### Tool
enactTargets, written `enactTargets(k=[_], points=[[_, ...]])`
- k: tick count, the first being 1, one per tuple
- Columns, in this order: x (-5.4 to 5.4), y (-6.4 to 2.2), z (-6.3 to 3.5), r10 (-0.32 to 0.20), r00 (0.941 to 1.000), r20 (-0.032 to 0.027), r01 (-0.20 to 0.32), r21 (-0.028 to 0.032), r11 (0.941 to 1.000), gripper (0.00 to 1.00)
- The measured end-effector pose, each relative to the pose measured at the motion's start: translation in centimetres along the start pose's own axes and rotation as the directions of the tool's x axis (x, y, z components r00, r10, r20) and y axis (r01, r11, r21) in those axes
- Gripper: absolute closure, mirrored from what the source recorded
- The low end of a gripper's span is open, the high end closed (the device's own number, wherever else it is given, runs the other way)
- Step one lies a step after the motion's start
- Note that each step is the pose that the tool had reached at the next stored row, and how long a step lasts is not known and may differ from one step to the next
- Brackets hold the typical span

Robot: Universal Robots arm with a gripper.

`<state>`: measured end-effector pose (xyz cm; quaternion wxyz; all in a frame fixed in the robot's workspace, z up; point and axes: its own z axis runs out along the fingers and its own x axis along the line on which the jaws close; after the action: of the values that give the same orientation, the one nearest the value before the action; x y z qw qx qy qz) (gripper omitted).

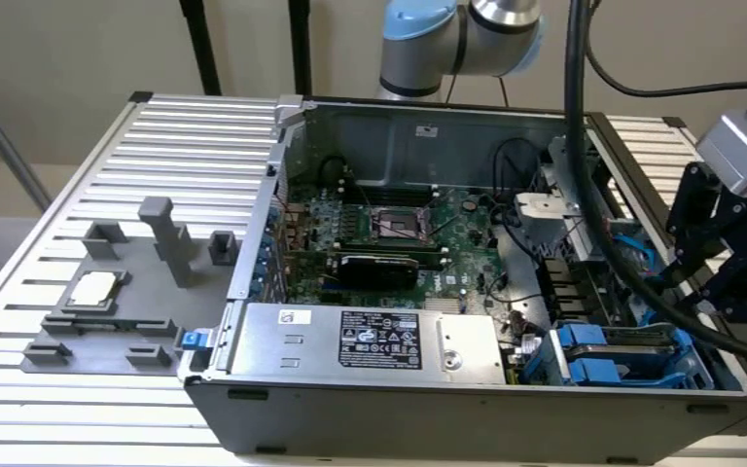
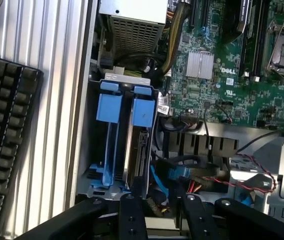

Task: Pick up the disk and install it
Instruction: 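Insert the second disk wire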

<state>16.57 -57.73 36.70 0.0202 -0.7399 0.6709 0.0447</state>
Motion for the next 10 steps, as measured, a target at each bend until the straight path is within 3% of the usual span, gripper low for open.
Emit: enactTargets(k=[8,9,10], points=[[-0.9,0.32,1.36,-0.017,0.9999,-0.0026,0.017,-0.0018,0.9999,1.00],[-1.1,0.38,1.46,-0.018,0.9998,-0.0036,0.018,-0.0021,0.9998,0.00],[-1.3,0.46,1.52,-0.019,0.9998,-0.0042,0.019,-0.0022,0.9998,0.00]])
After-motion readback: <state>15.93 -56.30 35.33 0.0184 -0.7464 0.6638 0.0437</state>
